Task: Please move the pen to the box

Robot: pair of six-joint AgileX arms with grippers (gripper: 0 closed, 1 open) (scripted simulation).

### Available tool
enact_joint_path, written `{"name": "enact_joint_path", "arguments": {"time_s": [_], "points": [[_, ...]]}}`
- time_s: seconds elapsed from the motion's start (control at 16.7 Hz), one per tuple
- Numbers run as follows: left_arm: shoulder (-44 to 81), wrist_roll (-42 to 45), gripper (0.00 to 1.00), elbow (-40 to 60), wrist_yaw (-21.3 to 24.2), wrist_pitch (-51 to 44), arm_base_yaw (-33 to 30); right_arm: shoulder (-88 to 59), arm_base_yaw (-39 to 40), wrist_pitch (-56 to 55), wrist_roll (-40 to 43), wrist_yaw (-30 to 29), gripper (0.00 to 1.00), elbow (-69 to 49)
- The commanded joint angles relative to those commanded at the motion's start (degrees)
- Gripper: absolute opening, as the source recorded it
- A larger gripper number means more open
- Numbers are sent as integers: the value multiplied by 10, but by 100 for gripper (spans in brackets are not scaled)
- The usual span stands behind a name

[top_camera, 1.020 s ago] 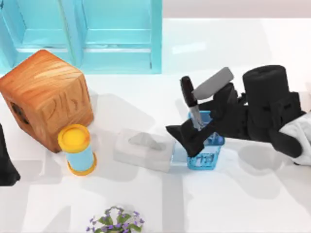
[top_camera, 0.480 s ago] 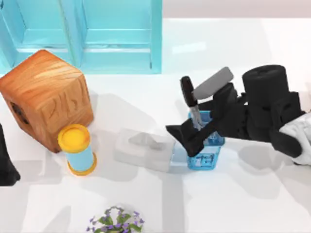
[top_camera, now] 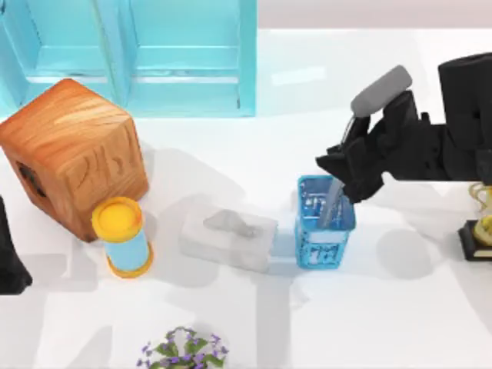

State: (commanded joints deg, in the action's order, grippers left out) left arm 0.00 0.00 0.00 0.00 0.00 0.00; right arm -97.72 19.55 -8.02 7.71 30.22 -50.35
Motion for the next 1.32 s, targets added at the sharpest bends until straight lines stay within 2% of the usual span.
{"name": "enact_joint_path", "arguments": {"time_s": [0.3, 0.48, 1.02, 1.32], "points": [[0, 0, 100, 0, 0, 0, 0, 97, -114, 235, 88, 84, 0, -62], [0, 0, 100, 0, 0, 0, 0, 151, -167, 318, 130, 120, 0, -90], [0, 0, 100, 0, 0, 0, 0, 172, -190, 345, 149, 131, 0, -108], [0, 0, 100, 0, 0, 0, 0, 170, -253, 363, 197, 114, 0, -210]]}}
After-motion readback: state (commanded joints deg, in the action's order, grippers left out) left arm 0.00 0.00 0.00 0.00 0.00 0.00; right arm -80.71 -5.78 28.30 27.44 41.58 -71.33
